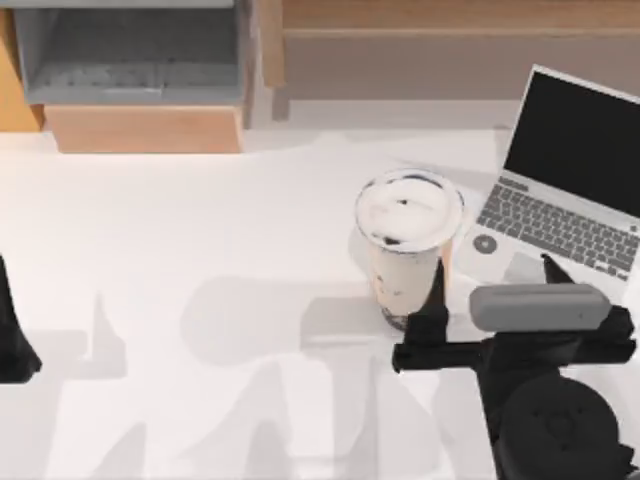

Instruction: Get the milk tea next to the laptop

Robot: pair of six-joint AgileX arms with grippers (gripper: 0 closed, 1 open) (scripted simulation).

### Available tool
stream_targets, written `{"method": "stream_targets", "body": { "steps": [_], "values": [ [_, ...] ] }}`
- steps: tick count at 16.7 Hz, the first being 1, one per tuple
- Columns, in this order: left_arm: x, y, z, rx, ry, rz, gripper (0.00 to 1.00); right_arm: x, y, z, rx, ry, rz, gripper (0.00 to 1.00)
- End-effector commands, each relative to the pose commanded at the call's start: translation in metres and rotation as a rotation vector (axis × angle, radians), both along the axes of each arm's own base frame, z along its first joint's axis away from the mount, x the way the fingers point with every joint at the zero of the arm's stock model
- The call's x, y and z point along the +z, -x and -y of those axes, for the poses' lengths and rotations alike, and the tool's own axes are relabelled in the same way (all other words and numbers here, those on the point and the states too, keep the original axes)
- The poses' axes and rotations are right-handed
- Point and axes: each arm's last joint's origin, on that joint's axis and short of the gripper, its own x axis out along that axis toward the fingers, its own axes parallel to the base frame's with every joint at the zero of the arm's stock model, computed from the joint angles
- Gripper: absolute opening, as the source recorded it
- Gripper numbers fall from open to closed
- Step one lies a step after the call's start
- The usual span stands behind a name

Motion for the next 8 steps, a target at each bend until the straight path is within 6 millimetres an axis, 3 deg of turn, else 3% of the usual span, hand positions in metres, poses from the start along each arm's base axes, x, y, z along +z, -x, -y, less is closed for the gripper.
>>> {"method": "stream_targets", "body": {
  "steps": [4, 8],
  "values": [
    [0.0, 0.0, 0.0, 0.0, 0.0, 0.0, 1.0, -0.025, 0.015, -0.03, -0.013, 0.007, 0.046, 1.0],
    [0.0, 0.0, 0.0, 0.0, 0.0, 0.0, 1.0, -0.04, 0.024, -0.045, -0.036, 0.004, 0.078, 1.0]
  ]
}}
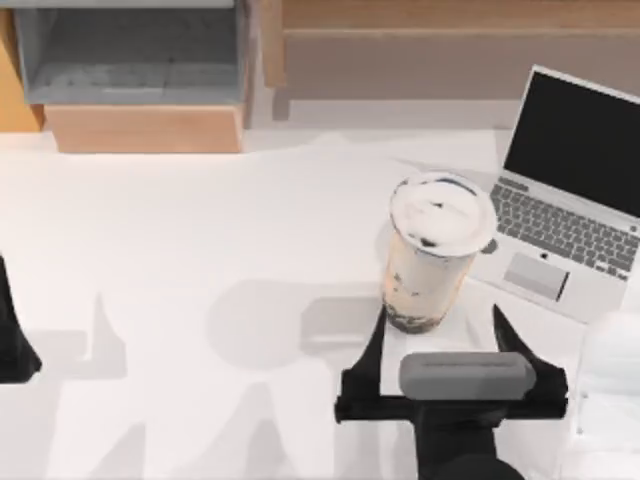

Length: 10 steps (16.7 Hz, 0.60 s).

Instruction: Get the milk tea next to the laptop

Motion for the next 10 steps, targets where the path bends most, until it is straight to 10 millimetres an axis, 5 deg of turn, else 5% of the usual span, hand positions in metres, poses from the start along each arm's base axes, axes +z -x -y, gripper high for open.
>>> {"method": "stream_targets", "body": {
  "steps": [10],
  "values": [
    [0.0, 0.0, 0.0, 0.0, 0.0, 0.0, 1.0, -0.0048, -0.0029, -0.004, -0.013, 0.001, 0.009, 1.0]
  ]
}}
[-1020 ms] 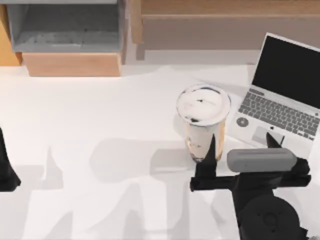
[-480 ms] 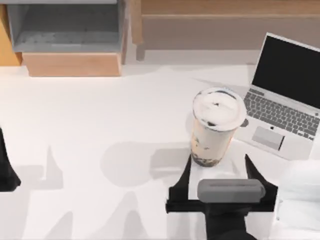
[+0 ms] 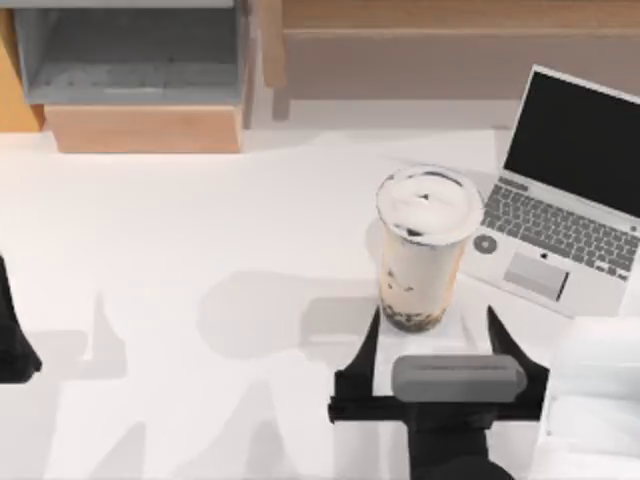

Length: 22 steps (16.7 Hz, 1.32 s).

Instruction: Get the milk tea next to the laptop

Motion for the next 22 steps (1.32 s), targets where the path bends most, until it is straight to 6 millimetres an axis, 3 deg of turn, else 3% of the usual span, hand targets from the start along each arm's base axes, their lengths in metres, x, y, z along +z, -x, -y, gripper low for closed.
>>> {"method": "stream_targets", "body": {
  "steps": [8, 13, 22],
  "values": [
    [0.0, 0.0, 0.0, 0.0, 0.0, 0.0, 1.0, 0.0, -0.071, 0.001, 0.002, 0.0, 0.0, 1.0],
    [0.0, 0.0, 0.0, 0.0, 0.0, 0.0, 1.0, 0.0, -0.075, 0.001, 0.002, 0.0, 0.0, 1.0],
    [0.0, 0.0, 0.0, 0.0, 0.0, 0.0, 1.0, 0.0, -0.075, 0.001, 0.002, 0.0, 0.0, 0.32]
  ]
}}
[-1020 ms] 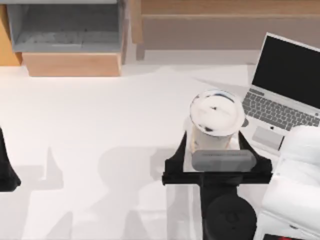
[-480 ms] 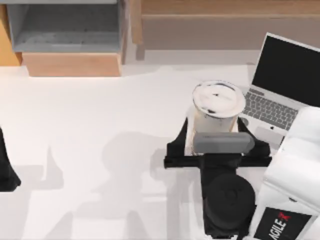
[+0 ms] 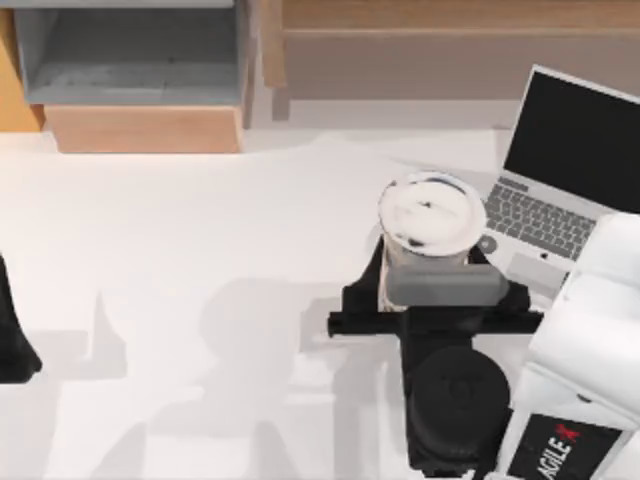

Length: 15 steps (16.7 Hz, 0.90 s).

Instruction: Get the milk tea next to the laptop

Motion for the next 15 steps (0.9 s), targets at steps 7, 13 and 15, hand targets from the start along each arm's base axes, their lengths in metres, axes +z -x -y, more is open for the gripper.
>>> {"method": "stream_targets", "body": {
  "steps": [7, 13, 15],
  "values": [
    [0.0, 0.0, 0.0, 0.0, 0.0, 0.0, 1.0, 0.0, 0.0, 0.0, 0.0, 0.0, 0.0, 0.0],
    [0.0, 0.0, 0.0, 0.0, 0.0, 0.0, 1.0, 0.0003, 0.0005, -0.0001, 0.001, -0.001, 0.0, 0.0],
    [0.0, 0.0, 0.0, 0.0, 0.0, 0.0, 1.0, 0.0035, 0.0005, -0.0001, 0.001, -0.001, 0.0, 0.0]
  ]
}}
